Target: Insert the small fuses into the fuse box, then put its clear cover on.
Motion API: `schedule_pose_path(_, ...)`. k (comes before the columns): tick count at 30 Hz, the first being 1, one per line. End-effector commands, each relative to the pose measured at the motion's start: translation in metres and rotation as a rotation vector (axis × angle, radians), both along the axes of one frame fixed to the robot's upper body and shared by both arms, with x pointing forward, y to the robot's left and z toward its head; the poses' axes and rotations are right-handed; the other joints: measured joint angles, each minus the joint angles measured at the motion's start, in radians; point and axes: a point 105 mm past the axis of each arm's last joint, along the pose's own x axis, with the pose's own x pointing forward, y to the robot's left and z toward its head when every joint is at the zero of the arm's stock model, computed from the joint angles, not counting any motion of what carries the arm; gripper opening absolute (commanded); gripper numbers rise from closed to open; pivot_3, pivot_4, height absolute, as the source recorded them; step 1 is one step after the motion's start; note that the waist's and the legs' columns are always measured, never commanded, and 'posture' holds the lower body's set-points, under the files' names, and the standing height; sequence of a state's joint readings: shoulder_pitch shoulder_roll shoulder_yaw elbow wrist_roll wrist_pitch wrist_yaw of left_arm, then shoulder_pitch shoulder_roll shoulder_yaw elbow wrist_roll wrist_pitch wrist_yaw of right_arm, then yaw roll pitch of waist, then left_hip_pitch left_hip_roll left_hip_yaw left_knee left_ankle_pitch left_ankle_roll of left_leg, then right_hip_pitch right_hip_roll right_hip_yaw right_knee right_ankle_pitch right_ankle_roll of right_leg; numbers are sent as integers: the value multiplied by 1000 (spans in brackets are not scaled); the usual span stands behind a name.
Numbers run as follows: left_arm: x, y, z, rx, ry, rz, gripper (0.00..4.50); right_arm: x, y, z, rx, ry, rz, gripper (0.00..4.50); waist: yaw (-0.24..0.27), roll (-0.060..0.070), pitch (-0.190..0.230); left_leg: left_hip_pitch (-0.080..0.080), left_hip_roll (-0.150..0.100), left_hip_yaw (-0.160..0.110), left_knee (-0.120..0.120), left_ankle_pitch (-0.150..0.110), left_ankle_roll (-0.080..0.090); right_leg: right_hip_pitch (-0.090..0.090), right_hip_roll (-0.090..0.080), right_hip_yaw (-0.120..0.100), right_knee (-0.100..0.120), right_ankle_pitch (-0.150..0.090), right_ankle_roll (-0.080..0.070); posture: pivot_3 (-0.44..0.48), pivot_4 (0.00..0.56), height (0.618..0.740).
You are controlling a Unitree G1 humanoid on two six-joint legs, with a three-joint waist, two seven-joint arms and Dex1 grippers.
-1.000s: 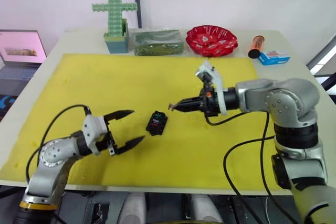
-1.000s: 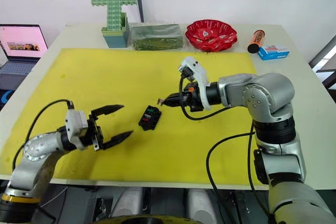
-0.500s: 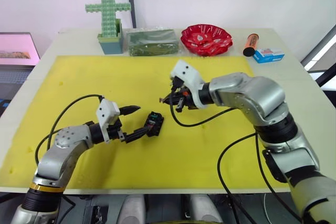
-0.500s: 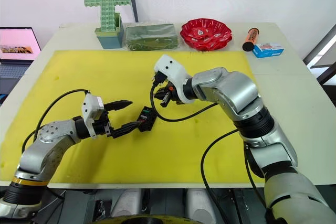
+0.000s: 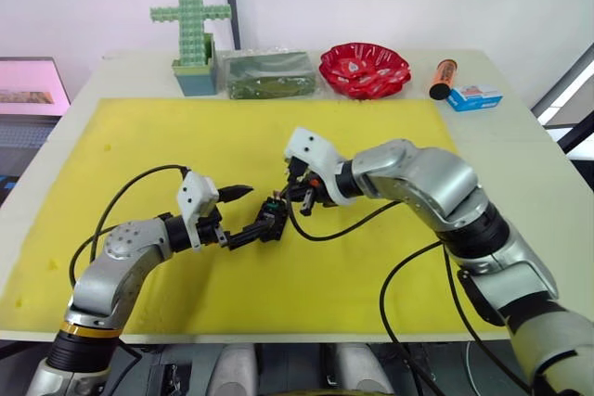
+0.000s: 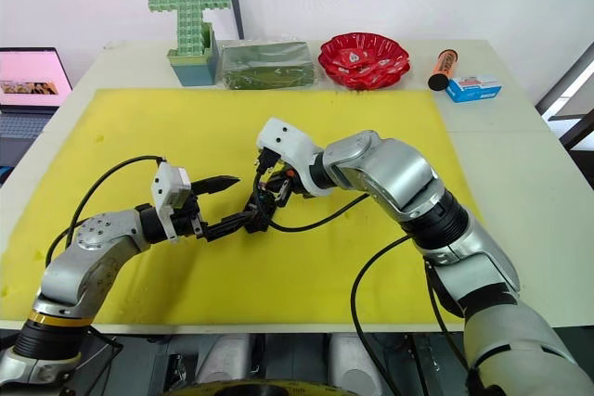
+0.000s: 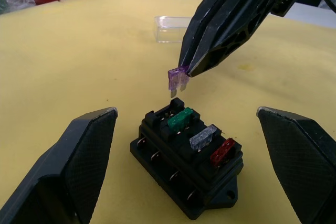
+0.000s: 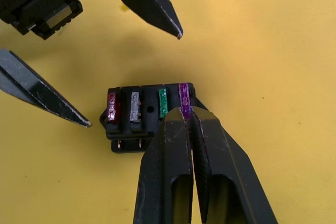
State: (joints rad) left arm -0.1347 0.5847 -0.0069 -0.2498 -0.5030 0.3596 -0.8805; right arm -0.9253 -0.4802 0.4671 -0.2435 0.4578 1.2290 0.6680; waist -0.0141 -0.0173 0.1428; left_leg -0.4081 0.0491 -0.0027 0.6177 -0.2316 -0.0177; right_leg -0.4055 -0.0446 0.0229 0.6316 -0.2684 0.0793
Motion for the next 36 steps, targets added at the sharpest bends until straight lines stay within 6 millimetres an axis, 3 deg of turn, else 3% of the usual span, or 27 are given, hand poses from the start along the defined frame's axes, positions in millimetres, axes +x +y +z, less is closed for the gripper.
schedule_pose_path(1, 3, 1, 11, -8, -31, -2, 4500, 1, 7, 9, 9, -49, 28, 97, 0, 0, 0, 0, 0, 0, 0, 0, 0, 0, 0, 0, 0, 0, 0, 0, 150, 740)
schedule_pose_path(36, 3, -2, 11, 15, -27, 4, 4500, 7, 7, -8, -24, -60, 14, 97, 0, 0, 0, 0, 0, 0, 0, 0, 0, 0, 0, 0, 0, 0, 0, 0, 150, 740)
